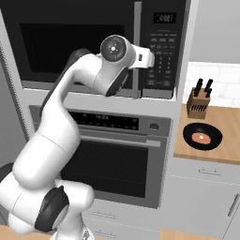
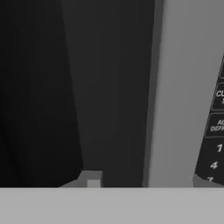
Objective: Open the microwave, place the bowl with waffle inside the microwave, then close the microwave door and turn it on.
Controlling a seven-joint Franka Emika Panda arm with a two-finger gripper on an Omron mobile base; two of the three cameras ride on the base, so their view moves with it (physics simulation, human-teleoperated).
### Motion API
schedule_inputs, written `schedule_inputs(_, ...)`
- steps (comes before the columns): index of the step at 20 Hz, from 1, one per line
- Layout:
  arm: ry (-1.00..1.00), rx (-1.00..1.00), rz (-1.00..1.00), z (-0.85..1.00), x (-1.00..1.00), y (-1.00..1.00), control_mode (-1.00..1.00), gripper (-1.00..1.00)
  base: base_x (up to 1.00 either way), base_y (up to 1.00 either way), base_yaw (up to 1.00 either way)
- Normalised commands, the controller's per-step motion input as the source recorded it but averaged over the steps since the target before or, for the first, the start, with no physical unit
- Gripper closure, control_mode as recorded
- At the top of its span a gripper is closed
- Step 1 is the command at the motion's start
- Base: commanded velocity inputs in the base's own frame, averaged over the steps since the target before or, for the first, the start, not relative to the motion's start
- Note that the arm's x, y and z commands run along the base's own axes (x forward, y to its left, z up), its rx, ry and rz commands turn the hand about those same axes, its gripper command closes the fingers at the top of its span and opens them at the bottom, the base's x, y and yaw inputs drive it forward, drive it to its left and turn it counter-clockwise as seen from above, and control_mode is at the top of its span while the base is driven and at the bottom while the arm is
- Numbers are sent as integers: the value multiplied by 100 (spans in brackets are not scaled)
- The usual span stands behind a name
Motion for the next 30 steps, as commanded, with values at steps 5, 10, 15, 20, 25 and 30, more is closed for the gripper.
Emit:
schedule_inputs(5,-1,-3,14,9,-49,100,-100,100,0,0,0)
schedule_inputs(10,-1,-4,5,26,-65,100,-100,100,0,0,0)
schedule_inputs(15,-2,0,0,16,-75,100,-100,100,0,0,0)
schedule_inputs(20,-6,0,-5,8,-81,100,-100,100,0,0,0)
schedule_inputs(25,-5,0,-6,15,-81,100,-100,100,0,0,0)
schedule_inputs(30,-5,0,-8,11,-72,100,-100,100,0,0,0)
